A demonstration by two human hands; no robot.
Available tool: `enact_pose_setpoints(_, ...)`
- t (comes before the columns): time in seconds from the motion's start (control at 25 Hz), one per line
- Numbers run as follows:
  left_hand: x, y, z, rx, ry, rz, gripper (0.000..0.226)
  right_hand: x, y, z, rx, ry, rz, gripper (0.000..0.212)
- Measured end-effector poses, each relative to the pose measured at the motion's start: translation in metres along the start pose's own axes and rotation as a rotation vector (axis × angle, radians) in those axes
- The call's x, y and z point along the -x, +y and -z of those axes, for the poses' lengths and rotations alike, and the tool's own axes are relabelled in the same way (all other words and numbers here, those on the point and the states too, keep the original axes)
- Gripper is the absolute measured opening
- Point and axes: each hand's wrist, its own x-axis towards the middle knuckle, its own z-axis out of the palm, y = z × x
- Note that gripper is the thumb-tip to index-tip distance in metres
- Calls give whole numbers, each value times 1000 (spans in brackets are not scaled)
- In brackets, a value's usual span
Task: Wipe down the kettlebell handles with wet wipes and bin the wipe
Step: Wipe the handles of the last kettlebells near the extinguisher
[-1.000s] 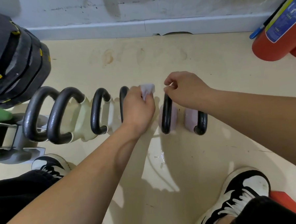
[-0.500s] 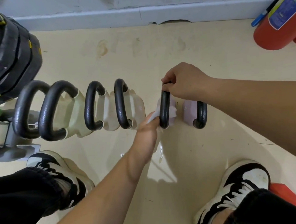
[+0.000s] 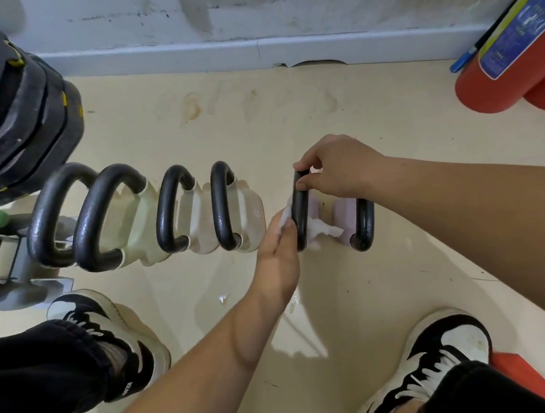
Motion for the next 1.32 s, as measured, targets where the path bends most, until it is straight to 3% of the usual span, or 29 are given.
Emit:
enact_pose_setpoints(0.16, -31, 50, 3, 117, 9, 237, 40, 0, 2, -3, -11, 12, -10, 35)
enact_pose_setpoints(0.28, -80, 74, 0, 286, 102, 487, 24, -3, 13, -2, -70, 122, -81, 31)
enact_pose_setpoints(0.48, -102, 93, -20, 100, 71, 548, 23, 3, 38, 7, -189, 187, -275, 25)
enact_pose_setpoints(0.56, -89, 89, -24, 67, 77, 386, 21, 9, 48, 7, -321, 200, -342, 22)
enact_pose_setpoints(0.68, -56, 79, -21, -257, 223, -117, 26, 18, 55, 15, -481, 228, -451, 24)
enact_pose_setpoints(0.76, -42, 80, -26, -357, 165, -329, 28, 23, 61, 21, -584, 161, -512, 23)
enact_pose_setpoints(0.84, -43, 79, -43, -514, 45, -366, 28, 30, 68, 28, -595, 60, -523, 22)
enact_pose_setpoints(1.0, -34, 38, -87, -763, -381, -503, 59, 42, 77, 37, -632, -81, -476, 19)
enact_pose_setpoints(1.08, -24, 21, -96, -716, -332, -449, 58, 44, 77, 38, -666, -140, -467, 22)
enact_pose_setpoints(1.2, -18, 21, -96, -555, -4, -604, 46, 39, 79, 38, -668, -146, -489, 32)
enact_pose_setpoints(1.32, -49, 36, -97, -615, 16, -598, 45, 36, 75, 39, -692, -118, -517, 29)
